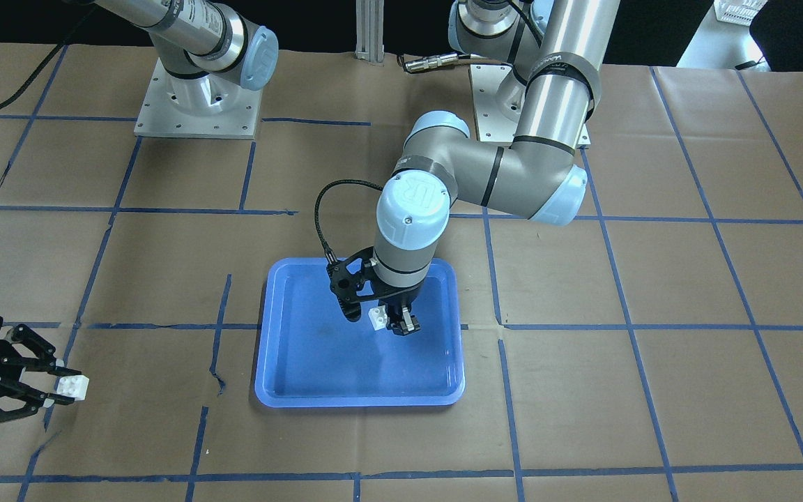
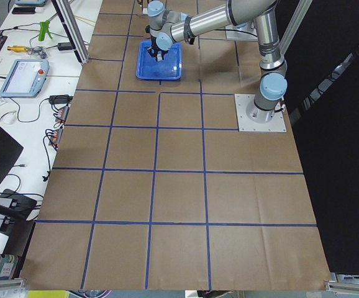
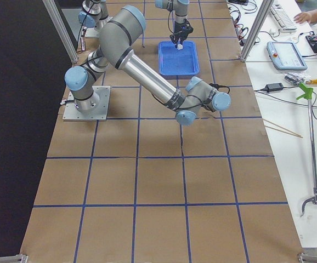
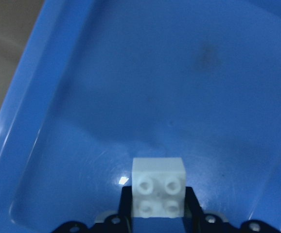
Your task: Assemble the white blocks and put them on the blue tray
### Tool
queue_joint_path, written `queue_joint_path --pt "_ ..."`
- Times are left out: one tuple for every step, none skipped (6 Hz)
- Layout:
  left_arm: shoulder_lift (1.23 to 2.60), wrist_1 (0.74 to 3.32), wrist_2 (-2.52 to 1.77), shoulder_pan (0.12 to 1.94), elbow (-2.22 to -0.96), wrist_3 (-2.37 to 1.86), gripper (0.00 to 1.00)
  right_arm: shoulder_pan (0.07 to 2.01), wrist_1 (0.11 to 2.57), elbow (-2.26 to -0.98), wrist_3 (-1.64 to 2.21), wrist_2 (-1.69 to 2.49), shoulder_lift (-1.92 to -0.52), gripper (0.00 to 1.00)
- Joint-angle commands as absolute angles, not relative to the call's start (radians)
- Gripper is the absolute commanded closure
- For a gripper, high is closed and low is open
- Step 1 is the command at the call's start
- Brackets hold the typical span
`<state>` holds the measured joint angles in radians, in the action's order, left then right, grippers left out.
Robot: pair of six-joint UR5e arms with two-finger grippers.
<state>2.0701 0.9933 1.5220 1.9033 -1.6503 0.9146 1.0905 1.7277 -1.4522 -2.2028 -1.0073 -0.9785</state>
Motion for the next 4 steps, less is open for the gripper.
queue_joint_path --pt "2.092 0.992 1.522 1.939 -1.654 0.983 0.86 1.100 1.745 -1.668 -2.175 -0.953 -1.175 0.69" --pt "2.101 0.991 1.523 1.944 -1.655 1.033 0.85 1.100 1.746 -1.766 -2.145 -0.902 -1.256 0.69" --pt "2.126 0.988 1.526 1.945 -1.651 1.035 0.84 1.100 1.746 -1.822 -2.148 -0.904 -1.326 0.69" --pt "2.137 0.976 1.526 1.945 -1.651 1.035 0.83 1.101 1.779 -1.872 -2.148 -0.907 -1.356 0.68"
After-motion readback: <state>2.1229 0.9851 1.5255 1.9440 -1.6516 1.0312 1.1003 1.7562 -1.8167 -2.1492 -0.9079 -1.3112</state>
